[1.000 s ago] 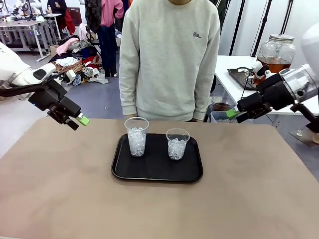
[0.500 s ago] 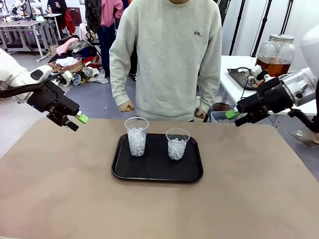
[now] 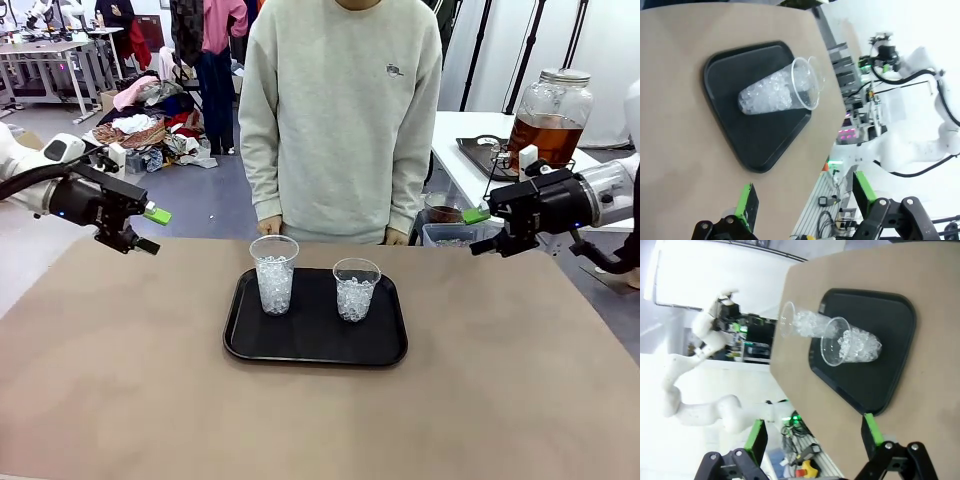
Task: Pour the drink into the iced cup.
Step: Pick up the iced cup indicated by the human and present it to them.
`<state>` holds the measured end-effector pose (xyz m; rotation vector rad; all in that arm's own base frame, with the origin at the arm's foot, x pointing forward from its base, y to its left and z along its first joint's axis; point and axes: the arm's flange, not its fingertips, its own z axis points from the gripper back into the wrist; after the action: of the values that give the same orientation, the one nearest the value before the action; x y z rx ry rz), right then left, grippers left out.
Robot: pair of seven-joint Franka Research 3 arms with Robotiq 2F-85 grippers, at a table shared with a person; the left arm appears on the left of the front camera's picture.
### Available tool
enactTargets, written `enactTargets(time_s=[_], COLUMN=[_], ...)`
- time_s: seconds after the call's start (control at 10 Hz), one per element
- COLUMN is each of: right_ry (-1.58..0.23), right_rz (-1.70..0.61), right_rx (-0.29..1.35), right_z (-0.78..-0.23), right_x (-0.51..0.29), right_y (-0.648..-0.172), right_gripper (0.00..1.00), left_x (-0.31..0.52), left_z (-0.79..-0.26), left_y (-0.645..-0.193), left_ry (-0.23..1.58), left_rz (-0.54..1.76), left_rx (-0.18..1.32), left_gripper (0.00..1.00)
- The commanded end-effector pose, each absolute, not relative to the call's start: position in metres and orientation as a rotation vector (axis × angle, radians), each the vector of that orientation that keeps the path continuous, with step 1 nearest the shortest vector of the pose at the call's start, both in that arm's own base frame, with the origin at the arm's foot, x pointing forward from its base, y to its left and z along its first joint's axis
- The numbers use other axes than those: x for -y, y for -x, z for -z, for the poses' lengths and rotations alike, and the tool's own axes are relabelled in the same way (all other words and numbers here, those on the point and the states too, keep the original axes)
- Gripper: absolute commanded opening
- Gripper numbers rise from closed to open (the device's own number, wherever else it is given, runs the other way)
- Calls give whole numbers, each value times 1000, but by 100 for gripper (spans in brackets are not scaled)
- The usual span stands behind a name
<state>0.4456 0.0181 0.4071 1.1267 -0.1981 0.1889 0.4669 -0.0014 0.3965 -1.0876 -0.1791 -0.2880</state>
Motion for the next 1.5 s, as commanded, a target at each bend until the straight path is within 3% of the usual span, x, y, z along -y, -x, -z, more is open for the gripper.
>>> enactTargets(time_s=[0.0, 0.8, 1.4], right_ry=[-1224, -1381, -1349], right_rz=[-105, -43, -57], right_rx=[193, 115, 117], right_z=[-402, -373, -367], right_x=[-9, 4, 3], right_y=[-460, -478, -471], right_gripper=[100, 100, 100], left_x=[-3, -12, -10], left_z=[-390, -353, -349], left_y=[-479, -501, -496], left_ry=[1178, 1353, 1315], left_rz=[265, 163, 157], left_rx=[178, 128, 114], left_gripper=[100, 100, 100])
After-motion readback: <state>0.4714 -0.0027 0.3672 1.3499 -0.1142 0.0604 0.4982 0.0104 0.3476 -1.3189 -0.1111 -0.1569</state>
